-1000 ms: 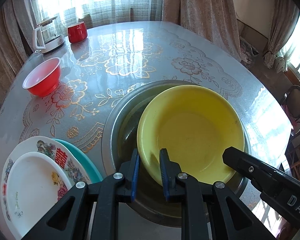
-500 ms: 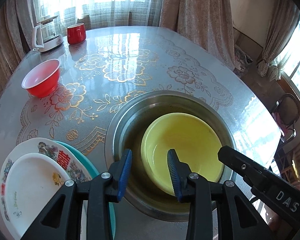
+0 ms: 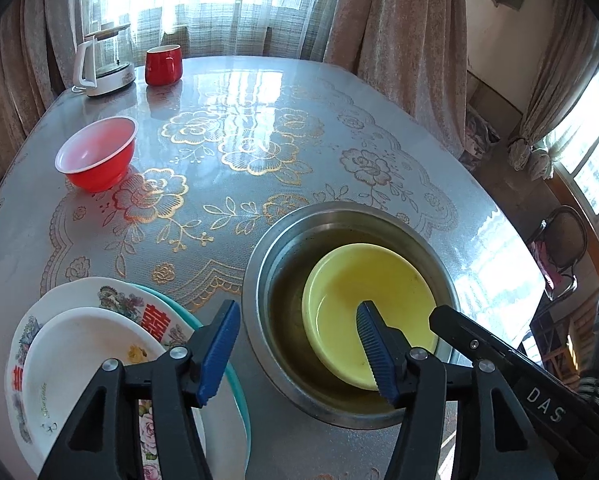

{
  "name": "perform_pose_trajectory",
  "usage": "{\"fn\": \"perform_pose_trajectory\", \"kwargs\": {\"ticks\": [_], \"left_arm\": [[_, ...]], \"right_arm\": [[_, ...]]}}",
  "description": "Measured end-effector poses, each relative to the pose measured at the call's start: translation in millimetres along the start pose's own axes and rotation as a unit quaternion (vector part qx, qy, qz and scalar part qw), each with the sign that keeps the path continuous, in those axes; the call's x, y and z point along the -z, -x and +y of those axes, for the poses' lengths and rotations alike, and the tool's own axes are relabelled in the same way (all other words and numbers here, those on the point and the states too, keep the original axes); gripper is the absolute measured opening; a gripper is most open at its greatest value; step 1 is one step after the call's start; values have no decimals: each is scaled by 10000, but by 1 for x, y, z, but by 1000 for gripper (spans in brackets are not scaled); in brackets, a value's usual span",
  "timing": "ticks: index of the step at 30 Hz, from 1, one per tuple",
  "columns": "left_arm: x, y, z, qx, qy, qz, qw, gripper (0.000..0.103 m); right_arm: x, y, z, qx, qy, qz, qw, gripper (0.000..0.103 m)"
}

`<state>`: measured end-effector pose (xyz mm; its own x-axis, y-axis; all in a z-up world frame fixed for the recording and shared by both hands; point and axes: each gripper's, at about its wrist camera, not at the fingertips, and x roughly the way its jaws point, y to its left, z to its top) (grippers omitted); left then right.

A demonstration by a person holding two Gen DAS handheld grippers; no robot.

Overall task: Organize plates and bowls
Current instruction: 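Move both grippers to the red-and-pink bowl rim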

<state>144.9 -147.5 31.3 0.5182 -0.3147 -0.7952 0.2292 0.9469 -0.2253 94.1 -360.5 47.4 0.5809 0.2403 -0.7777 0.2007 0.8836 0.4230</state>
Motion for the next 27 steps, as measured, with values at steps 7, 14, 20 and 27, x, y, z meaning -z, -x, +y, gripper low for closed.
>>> {"fn": "perform_pose_trajectory", "kwargs": {"ticks": [7,14,20,27], "left_arm": [[-21,10,38,-56,406,-84,9991,68],[-50,12,102,-417,1065,-193,9933,70],[-75,4,172,-706,1702,-237,9826,71],[-97,-22,246,-808,2681,-30,9600,71]], "right_arm": [[-3,-2,14,-93,144,20,9999,29],[-7,-15,32,-115,295,127,9994,29],[-12,-31,44,-126,301,192,9993,30],[-11,-42,48,-11,309,301,9991,30]]}}
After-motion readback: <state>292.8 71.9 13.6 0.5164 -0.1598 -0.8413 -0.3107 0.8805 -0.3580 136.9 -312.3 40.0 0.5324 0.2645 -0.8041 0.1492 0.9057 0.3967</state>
